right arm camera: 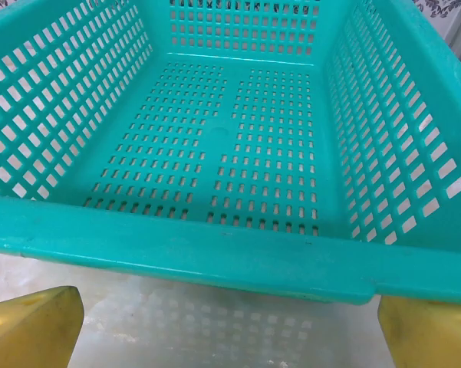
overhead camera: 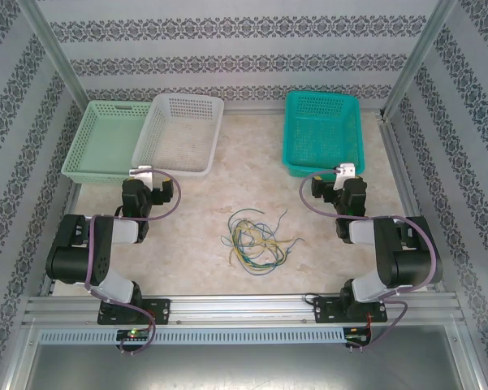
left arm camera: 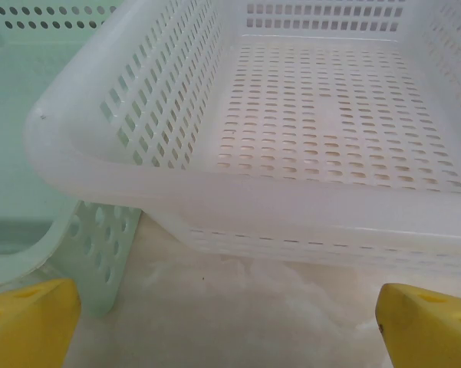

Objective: Untangle the cables

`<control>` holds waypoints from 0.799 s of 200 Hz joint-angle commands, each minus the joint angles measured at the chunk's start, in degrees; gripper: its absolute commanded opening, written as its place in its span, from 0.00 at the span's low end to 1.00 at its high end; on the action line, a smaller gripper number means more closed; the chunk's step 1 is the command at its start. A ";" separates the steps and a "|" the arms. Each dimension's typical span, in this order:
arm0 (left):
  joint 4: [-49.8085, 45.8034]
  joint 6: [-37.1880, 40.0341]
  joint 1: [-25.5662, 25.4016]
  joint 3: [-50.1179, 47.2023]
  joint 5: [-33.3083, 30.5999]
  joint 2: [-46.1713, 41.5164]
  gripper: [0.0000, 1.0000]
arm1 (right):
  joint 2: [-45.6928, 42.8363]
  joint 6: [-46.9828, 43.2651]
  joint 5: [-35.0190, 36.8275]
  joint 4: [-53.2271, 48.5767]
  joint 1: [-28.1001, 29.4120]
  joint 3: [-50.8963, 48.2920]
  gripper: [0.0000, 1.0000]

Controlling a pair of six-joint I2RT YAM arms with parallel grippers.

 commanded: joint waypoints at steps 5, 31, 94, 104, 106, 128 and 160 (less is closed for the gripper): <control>-0.05 0.38 0.36 -0.10 0.96 0.52 0.99 | -0.31 0.92 -1.29 2.09 -0.25 0.21 0.98; -0.05 0.38 0.36 -0.02 1.00 0.55 0.99 | -0.29 0.88 -1.29 2.09 -0.24 0.21 0.98; -0.10 0.32 0.36 -0.02 1.10 0.50 0.99 | -0.30 1.24 -2.06 1.92 -0.58 0.24 0.98; -0.09 0.36 0.37 -0.02 1.18 0.49 0.99 | -0.27 1.23 -2.08 1.92 -0.58 0.30 0.98; -0.09 0.33 0.36 -0.06 1.19 0.51 0.99 | -0.32 1.22 -2.06 1.92 -0.58 0.33 0.98; -0.20 0.29 0.36 -0.02 1.14 0.51 0.99 | -0.29 1.22 -2.06 1.92 -0.58 0.33 0.98; -1.23 0.53 0.36 0.35 1.68 0.04 0.99 | -0.43 1.19 -1.72 2.33 -0.58 0.06 0.98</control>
